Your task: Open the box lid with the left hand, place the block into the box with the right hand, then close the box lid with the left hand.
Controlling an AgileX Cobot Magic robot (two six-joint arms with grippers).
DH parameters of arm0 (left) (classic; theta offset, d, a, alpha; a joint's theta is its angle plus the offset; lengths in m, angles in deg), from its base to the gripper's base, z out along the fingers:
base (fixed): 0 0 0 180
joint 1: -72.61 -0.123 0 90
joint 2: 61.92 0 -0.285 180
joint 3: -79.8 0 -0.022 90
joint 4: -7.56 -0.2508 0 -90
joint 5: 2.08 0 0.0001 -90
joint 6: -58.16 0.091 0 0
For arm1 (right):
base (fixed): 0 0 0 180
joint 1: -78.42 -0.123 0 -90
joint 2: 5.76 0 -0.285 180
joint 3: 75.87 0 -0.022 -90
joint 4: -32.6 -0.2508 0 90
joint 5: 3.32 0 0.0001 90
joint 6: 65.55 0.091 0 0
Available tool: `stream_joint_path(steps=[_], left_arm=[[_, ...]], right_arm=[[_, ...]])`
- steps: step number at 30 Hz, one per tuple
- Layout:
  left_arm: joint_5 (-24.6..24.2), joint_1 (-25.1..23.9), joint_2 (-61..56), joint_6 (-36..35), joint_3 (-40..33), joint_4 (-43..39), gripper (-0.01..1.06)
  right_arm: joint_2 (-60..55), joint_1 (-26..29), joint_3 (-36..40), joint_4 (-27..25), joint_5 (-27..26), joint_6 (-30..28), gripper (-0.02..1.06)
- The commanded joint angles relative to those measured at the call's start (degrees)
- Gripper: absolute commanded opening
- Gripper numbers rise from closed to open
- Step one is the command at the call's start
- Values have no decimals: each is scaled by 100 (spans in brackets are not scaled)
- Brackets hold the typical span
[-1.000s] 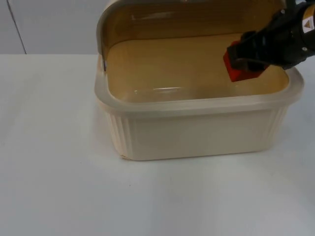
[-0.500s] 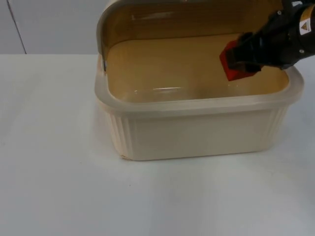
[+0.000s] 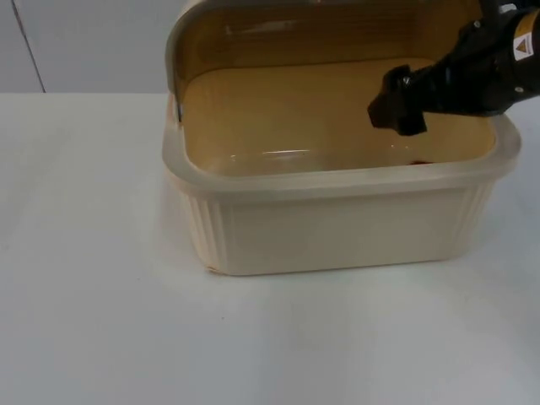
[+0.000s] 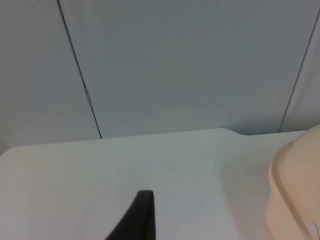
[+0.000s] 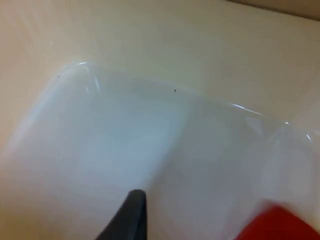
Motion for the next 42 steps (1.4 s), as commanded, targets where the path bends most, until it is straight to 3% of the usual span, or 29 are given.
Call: stream_joint_path(steps=[1, 8, 11, 18, 26, 29, 31, 32, 36, 37, 42], left_arm=[[-21, 40, -32, -29, 13, -37, 105], [-21, 40, -32, -29, 13, -37, 105], [-57, 40, -32, -29, 13, -37, 105], [-109, 40, -32, -29, 13, -37, 105], [-132, 40, -32, -29, 13, -37, 105], [-108, 40, -32, -29, 13, -37, 105], [-97, 40, -32, -29, 13, -37, 105], [-97, 40, -32, -29, 13, -37, 105], [-61, 40, -32, -29, 13, -37, 105], [-61, 40, -32, -29, 13, -37, 105], [-61, 40, -32, -29, 13, -37, 105]], right_arm=[[252, -6, -48, -1, 140, -67, 105], [666, -417, -48, -43, 316, -67, 105], [946, -813, -48, -445, 353, -52, 105], [1668, -1629, -48, -455, 397, -68, 105], [2545, -1773, -86, -443, 745, -68, 105], [2972, -1344, -388, -457, 1591, -211, 104], [3197, -875, -622, -690, 2302, -716, 104], [3197, -875, -622, -690, 2302, -716, 104], [3782, 429, -638, -2464, 2411, -2057, 104], [3873, 692, -638, -2654, 2452, -2239, 104], [4124, 1661, -638, -2523, 2621, -2298, 104]])
